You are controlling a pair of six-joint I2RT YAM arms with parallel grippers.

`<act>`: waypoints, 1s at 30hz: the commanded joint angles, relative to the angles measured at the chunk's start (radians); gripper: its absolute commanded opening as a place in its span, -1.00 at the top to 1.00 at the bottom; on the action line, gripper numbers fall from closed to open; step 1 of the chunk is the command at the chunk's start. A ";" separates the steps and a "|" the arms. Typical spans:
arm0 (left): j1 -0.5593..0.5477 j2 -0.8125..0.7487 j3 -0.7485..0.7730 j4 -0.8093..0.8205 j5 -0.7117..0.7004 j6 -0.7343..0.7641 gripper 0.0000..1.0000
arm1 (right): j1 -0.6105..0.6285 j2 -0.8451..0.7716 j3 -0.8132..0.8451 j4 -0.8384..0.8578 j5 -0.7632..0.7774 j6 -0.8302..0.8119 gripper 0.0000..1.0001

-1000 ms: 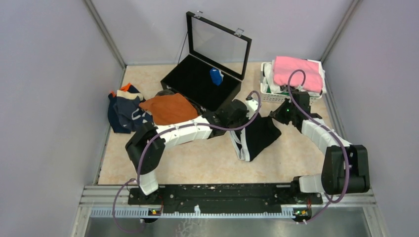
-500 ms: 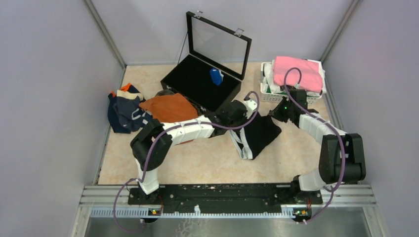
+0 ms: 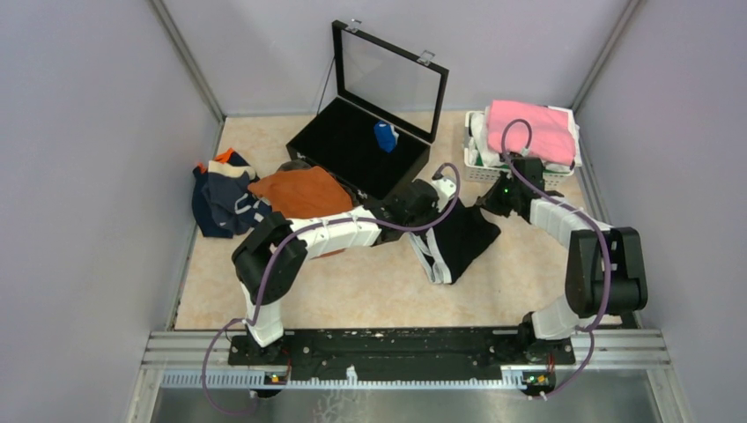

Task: Roll the underwear
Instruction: Fold the underwear at the center of the board.

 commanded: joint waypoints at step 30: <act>0.027 -0.003 -0.070 0.023 -0.060 -0.029 1.00 | 0.036 0.149 0.138 0.076 -0.046 -0.008 0.82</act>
